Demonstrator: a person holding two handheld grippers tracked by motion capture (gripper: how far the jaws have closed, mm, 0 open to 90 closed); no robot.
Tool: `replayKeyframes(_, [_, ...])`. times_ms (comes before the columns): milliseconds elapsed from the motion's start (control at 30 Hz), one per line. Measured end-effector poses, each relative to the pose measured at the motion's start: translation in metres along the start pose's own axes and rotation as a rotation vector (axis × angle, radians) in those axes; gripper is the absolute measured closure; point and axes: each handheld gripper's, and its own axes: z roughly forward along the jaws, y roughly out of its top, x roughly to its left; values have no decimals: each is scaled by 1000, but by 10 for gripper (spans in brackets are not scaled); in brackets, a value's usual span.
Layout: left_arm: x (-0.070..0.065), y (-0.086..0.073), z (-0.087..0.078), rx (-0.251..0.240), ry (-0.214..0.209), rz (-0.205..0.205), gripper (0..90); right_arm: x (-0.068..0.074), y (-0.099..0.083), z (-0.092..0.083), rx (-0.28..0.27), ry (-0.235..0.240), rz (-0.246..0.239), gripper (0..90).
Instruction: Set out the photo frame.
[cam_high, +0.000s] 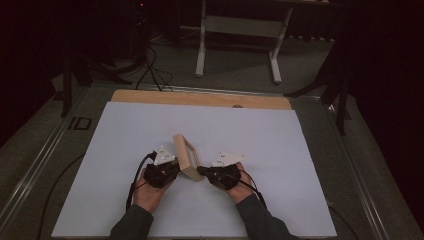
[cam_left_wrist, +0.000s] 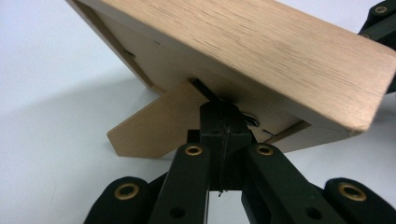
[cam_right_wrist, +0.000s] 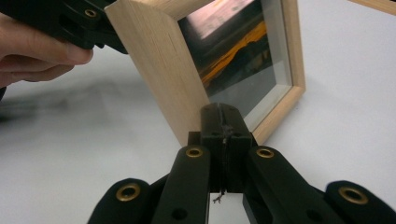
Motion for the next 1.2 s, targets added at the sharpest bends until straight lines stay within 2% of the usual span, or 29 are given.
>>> replayKeyframes(533, [5,-3,1,-6,8,-15,897,7,0,6,8,17,-8,895])
replayKeyframes(1000, [9,-4,2,-14,10,-28,896,13,1,10,9,13,-10,893])
replayKeyframes(1200, [12,-5,0,-25,34,-37,819,12,2,8,8,2,-21,836])
